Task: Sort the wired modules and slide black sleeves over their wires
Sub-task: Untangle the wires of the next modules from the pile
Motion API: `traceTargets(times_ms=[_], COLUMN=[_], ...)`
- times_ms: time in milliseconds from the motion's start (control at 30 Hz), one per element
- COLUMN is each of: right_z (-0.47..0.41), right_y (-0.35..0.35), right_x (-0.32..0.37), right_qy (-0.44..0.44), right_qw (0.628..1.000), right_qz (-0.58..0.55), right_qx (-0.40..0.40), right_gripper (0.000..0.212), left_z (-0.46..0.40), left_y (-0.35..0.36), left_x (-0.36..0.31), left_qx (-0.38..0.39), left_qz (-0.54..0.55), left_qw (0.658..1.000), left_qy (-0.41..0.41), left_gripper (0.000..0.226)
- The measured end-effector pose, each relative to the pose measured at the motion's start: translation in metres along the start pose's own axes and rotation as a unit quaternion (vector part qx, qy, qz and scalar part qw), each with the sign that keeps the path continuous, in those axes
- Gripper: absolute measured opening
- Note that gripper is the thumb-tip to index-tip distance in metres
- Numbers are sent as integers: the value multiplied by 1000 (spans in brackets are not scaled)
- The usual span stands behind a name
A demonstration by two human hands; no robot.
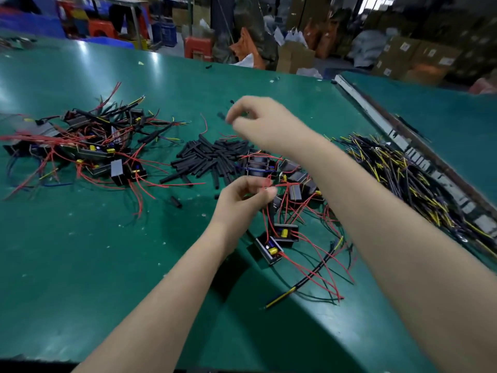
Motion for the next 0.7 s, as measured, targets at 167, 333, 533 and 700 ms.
traceTargets(times_ms=[167, 333, 533, 700], right_z=[57, 96, 126, 140], right_y=[-19, -5, -10, -20], right_x=[-51, -101, -115, -114], right_qy=[-33, -81, -89, -100], right_qw=[974, 928, 933, 916], right_qz=[-209, -307, -159, -138], right_qx=[-81, -195, -312, -363], right_gripper=[15, 20, 16, 15], left_z=[2, 3, 3, 2], left_y=[8, 16, 24, 22], left_x=[-12, -4, 2, 0], left_qx=[7, 35, 76, 70], left_qz=[-27, -30, 8, 22], left_qw=[999, 999, 995, 996], left_qy=[32, -27, -65, -50], left_gripper=[11, 15, 16, 18])
Point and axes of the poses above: each hand's wrist, its own z-axis away from the middle knuckle, its own y-axis out of the palm, x = y × z, the point moved 10 cm from there along -z, towards the middle knuckle, and after that the axes turned 15 degrees about x, right-handed, at the moved point
